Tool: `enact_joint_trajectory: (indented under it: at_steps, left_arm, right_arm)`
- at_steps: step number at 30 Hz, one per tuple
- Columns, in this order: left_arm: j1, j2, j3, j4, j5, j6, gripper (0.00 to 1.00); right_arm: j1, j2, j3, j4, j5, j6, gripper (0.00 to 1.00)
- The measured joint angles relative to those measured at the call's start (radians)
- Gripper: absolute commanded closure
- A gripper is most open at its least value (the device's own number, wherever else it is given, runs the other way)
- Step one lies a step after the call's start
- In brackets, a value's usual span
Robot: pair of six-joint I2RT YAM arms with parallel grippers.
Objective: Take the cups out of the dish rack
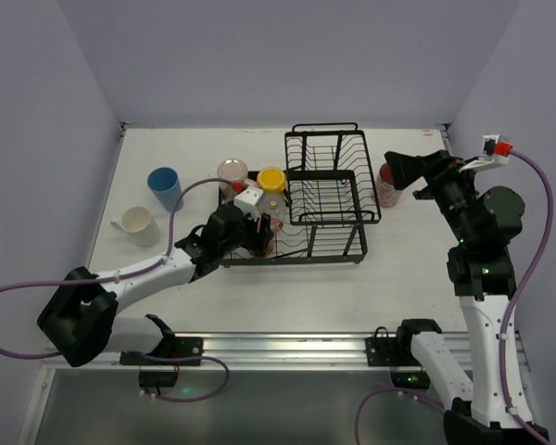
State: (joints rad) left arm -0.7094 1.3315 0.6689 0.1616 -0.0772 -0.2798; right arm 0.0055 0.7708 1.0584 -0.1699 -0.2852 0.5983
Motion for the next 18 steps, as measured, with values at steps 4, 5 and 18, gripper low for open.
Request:
enact_joint_trajectory:
  at_steps: [4, 5, 18]
  left_arm:
    - [0.0, -0.114, -0.008, -0.056, -0.055, -0.014, 0.93]
    - [0.0, -0.149, -0.008, -0.068, -0.067, -0.017, 0.94]
    - [0.0, -0.557, 0.113, -0.356, -0.288, -0.162, 0.98]
  right_arm:
    - [0.0, -0.052, 0.003, 0.014, -0.082, 0.013, 0.01]
    - [0.0, -0.06, 0.003, 0.019, -0.104, 0.016, 0.01]
    - [0.492, -0.061, -0.163, 0.244, -0.151, 0.116, 0.01]
